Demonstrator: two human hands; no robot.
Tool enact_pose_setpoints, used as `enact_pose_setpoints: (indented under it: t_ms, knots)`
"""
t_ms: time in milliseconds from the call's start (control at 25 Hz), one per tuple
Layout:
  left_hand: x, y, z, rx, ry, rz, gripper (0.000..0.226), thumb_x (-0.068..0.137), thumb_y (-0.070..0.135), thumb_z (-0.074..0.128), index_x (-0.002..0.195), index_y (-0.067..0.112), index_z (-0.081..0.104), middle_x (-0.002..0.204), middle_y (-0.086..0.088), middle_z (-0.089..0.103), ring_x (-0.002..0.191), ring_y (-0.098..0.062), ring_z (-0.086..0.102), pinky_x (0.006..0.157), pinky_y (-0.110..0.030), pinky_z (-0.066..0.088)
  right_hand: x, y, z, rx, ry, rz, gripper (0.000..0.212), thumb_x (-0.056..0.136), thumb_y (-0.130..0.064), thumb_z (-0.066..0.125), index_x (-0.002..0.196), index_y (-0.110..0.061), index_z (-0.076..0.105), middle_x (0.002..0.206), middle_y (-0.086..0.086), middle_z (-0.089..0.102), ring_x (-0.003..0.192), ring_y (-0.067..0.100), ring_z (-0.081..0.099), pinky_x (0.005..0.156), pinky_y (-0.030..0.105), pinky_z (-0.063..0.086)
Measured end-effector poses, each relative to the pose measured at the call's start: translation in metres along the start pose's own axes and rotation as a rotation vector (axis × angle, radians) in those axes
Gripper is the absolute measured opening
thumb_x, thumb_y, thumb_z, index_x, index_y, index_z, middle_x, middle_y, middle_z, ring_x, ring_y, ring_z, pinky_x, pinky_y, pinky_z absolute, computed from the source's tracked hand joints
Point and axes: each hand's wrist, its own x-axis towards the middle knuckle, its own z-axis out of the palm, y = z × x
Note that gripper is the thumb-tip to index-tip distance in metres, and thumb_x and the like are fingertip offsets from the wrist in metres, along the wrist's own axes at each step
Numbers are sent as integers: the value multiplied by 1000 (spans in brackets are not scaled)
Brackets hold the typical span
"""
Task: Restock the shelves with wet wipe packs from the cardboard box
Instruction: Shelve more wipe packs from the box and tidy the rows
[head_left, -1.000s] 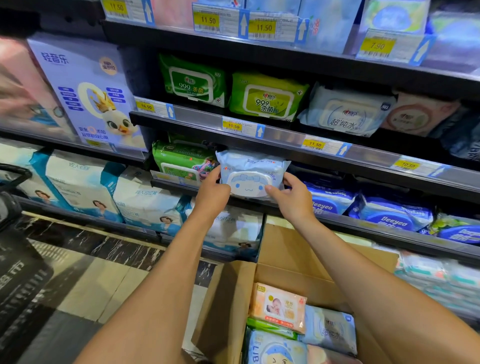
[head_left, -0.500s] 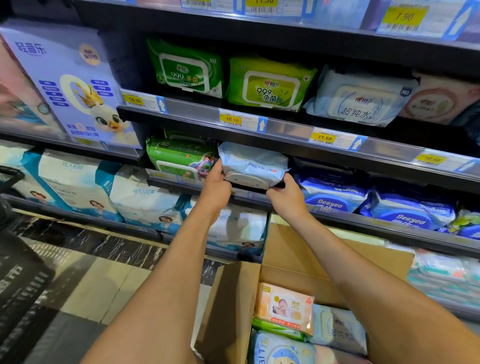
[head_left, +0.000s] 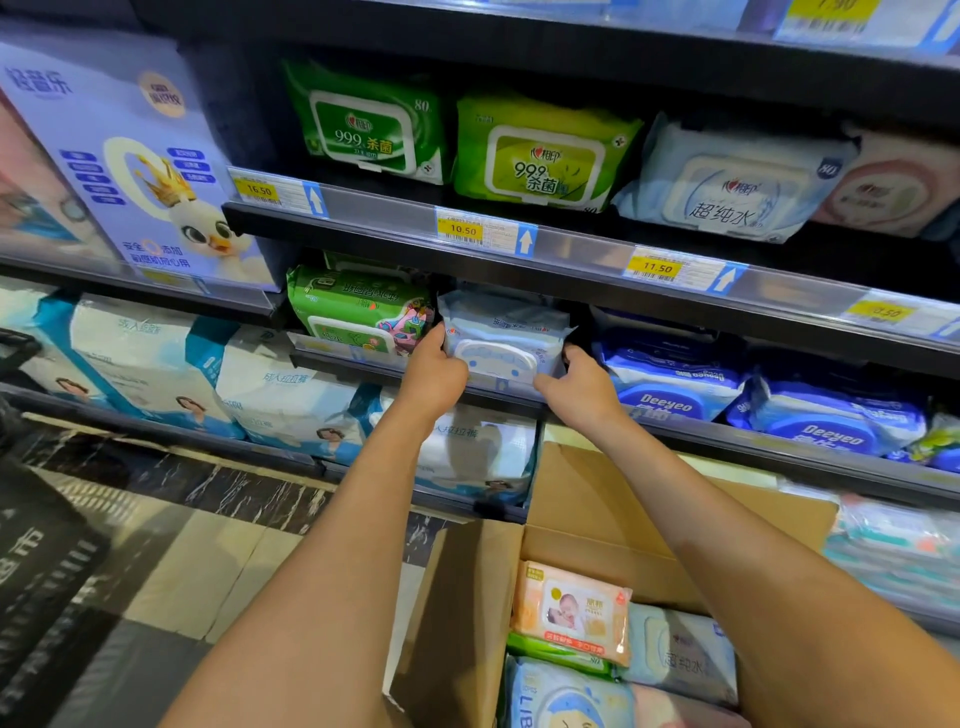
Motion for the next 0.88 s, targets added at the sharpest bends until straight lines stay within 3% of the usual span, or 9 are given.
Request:
enact_pose_setpoints:
  t_ms: [80,200,400,520,640,880]
  knots:
    - [-6,3,-2,24,-2,0,57,97,-5,44,147,20,52,125,2,67,109,-20,62,76,-21,49,-3,-1,-1,-3,-7,4,43,95,-27,66,135,-14,53,117,2,64,102,25,62,82,35,48]
    - [-18,5,-8,68,-1,12,60,103,5,49,159,18,35,144,4,51,129,-21,49,99,-31,42,-12,-1,-6,4,-18,-15,57,95,-28,67,145,-13,46,133,8,60,115,27,60,91,42,52]
    - [-41,-6,-19,315,-19,91,69,102,16,58,163,20,27,167,0,29,145,-29,40,112,-40,36,-47,10,-22,-74,-3,-62,63,94,-25,68,151,-16,42,152,5,44,136,27,48,106,42,46]
    - [-58,-20,-21,559,-45,169,76,96,26,63,163,25,26,171,-1,19,157,-26,16,124,-46,24,-74,28,-35,-152,2,-68,66,91,-26,68,151,-21,43,156,3,42,140,25,44,112,41,42]
    - [-84,-39,-13,718,-118,234,81,95,33,67,164,28,24,172,1,13,159,-24,6,126,-48,18,-105,49,-49,-192,-1,-89,63,90,-27,70,149,-21,48,151,3,46,138,23,46,113,42,42]
    - [-138,-61,33,897,-298,379,77,93,36,65,161,30,29,172,-1,17,159,-24,8,127,-48,21,-162,110,-73,-254,-30,-14,57,89,-26,73,142,-19,53,147,6,50,133,24,50,110,35,42]
